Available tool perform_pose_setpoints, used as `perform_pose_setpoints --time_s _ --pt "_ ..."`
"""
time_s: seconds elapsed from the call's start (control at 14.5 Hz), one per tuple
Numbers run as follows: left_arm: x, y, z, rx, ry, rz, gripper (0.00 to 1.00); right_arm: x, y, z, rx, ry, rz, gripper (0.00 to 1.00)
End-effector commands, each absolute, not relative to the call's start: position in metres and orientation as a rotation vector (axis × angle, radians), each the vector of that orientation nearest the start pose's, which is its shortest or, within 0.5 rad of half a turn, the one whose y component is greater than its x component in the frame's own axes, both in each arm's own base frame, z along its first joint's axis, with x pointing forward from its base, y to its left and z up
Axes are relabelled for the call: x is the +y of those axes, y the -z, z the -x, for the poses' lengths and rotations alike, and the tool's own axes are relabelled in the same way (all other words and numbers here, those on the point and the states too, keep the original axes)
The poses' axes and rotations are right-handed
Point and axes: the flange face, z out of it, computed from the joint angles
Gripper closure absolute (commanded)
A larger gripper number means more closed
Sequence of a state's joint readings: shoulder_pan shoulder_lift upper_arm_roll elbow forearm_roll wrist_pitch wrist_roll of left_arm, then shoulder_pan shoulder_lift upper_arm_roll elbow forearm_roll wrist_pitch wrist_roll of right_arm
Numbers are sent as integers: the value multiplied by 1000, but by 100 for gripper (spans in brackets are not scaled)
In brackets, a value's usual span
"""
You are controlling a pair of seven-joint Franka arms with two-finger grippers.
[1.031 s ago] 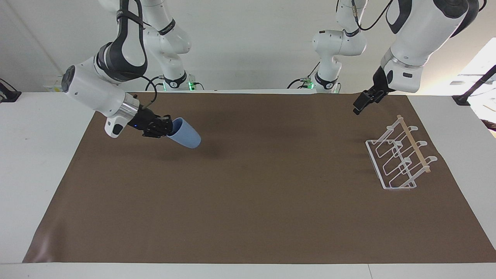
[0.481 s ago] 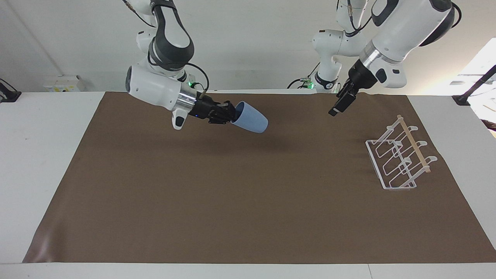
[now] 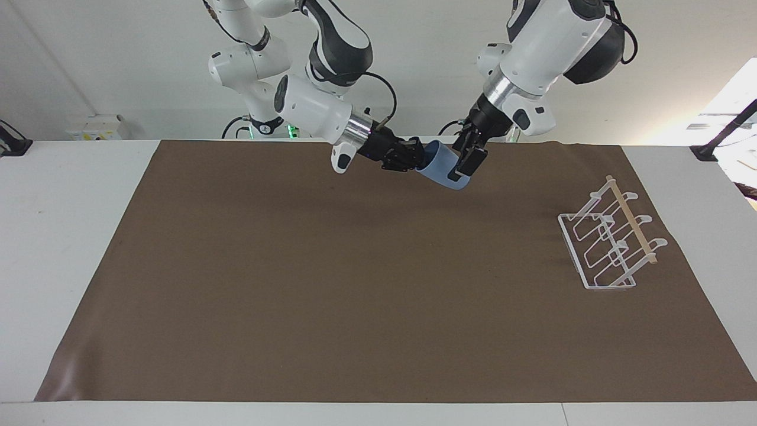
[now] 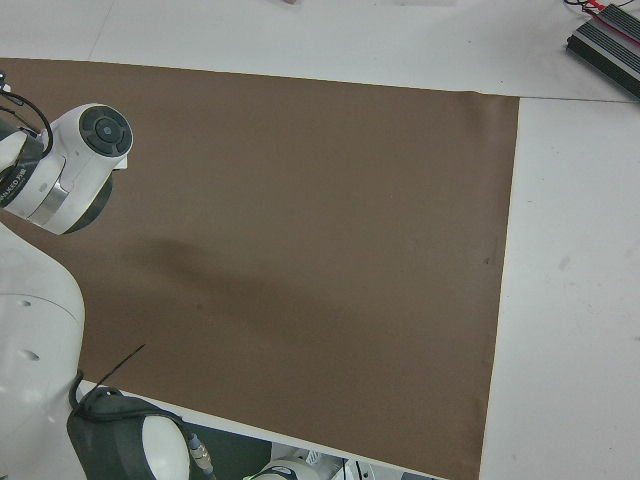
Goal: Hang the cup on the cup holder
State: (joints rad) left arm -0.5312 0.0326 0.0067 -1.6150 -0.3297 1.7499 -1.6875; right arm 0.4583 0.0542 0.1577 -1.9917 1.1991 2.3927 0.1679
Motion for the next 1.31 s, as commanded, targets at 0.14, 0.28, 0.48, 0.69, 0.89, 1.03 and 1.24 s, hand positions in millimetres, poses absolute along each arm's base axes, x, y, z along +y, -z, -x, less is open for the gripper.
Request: perform_pose_setpoints --time_s 0.14,0.28,0.48,0.69,0.89,1.03,1.24 --pt "-312 -584 -473 -1820 -488 2675 0 351 -481 -487 388 -121 2095 97" --pt "-311 -572 -472 -1806 -480 2698 0 351 -480 -487 387 -122 2095 97" --pt "-311 -548 -476 -1833 -454 2717 5 351 -480 -487 388 -124 2096 97" --pt "-314 -548 -475 -1789 -457 2755 97 351 -479 -487 389 -125 2097 97" --pt "-316 -553 -476 -1777 -458 2779 100 350 -479 -487 390 -124 2097 97" --pt "-316 -558 -479 -1785 -451 2782 100 351 -479 -487 394 -122 2096 95" --pt "-309 -565 -487 -1805 -437 2775 100 350 -483 -488 414 -119 2092 4"
